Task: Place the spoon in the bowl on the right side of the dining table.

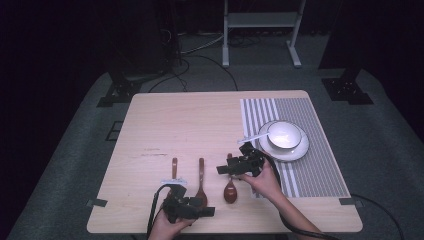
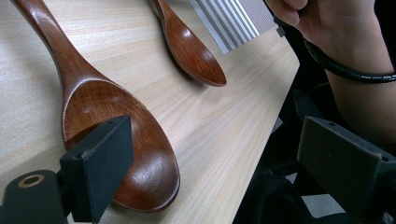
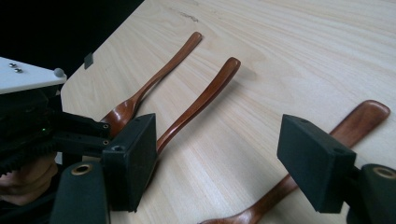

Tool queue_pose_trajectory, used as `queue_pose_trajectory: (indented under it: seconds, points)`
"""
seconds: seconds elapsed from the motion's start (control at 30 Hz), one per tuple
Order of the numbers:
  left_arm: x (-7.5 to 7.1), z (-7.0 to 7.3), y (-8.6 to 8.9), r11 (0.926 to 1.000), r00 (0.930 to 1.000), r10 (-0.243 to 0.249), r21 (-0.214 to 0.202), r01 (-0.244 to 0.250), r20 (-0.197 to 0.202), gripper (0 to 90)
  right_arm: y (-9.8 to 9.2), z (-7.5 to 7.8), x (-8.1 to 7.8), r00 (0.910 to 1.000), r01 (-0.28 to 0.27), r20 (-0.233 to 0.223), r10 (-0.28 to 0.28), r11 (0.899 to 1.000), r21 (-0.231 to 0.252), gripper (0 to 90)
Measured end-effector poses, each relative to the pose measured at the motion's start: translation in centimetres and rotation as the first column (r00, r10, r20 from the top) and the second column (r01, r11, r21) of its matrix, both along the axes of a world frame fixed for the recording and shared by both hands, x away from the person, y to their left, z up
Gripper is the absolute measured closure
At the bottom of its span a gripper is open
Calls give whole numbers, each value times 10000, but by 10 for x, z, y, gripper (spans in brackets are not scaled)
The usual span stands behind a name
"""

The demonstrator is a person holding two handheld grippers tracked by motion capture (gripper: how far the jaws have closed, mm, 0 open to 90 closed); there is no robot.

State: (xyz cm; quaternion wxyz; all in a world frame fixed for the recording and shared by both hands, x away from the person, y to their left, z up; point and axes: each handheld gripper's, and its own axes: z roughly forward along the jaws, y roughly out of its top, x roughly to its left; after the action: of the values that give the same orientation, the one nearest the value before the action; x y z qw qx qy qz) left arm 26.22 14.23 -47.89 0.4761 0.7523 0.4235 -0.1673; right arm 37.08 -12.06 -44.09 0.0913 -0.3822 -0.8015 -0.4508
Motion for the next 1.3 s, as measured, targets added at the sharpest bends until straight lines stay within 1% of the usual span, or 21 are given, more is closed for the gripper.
queue_pose_trajectory:
  seconds: [0.3,0.5,0.53,0.77,1.0,1.13,1.2,1.3]
  points:
    - [0,0,0,10000,10000,-2,-58,1,-37,96,16,-3,5,9997,-223,-67,221,9994,-257,274]
    - [1,0,1,10000,10000,-16,-59,16,-49,97,26,-7,9,9993,-272,-256,263,9990,-348,275]
    - [1,0,1,10000,10000,-22,-53,22,-52,97,28,-8,10,9993,-310,-215,303,9989,-361,275]
    - [1,0,1,10000,10000,-22,-67,22,-62,97,41,-12,16,9988,-379,-345,360,9978,-543,275]
    - [1,0,2,10000,10000,-28,-53,27,-43,96,49,-15,21,9983,-383,-460,353,9970,-665,275]
    - [1,-1,2,9999,10000,-7,-114,7,-68,97,52,-18,23,9981,-312,-552,268,9963,-804,281]
    - [1,-1,2,9999,10000,-14,-118,13,-67,97,53,-20,23,9983,-286,-526,242,9959,-864,309]
    - [1,-1,2,9999,10000,-25,-99,24,-61,97,54,-21,24,9984,-212,-549,160,9952,-954,315]
